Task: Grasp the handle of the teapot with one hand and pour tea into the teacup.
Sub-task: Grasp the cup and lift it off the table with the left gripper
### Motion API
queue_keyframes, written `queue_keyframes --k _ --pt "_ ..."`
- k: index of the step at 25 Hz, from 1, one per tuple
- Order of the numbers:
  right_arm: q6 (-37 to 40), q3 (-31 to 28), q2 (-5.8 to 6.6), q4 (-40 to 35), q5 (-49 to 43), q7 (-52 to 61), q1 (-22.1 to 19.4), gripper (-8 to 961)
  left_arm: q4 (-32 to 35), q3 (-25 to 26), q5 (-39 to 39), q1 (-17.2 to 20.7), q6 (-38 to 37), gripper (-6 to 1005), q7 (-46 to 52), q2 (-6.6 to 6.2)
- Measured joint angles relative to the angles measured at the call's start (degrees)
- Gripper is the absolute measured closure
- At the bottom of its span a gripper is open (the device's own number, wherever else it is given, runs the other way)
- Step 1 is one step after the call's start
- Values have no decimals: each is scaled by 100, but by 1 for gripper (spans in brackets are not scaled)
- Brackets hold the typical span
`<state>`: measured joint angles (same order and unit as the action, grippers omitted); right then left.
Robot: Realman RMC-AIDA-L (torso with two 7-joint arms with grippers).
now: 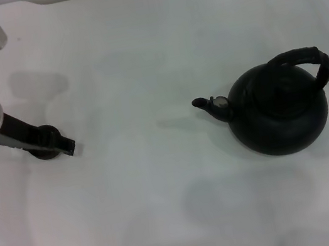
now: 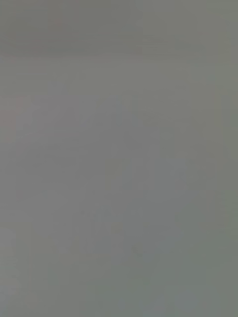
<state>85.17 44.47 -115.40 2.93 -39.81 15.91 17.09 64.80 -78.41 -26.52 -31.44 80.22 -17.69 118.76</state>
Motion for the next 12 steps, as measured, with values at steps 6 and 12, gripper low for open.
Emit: queue_keyframes --k 6,12 --pt "-7 0 0 -4 0 0 10 70 -192 6 11 -133 -6 125 -19 -2" --pt "-45 0 6 -14 0 0 8 71 -119 20 -2 -164 92 146 5 -6"
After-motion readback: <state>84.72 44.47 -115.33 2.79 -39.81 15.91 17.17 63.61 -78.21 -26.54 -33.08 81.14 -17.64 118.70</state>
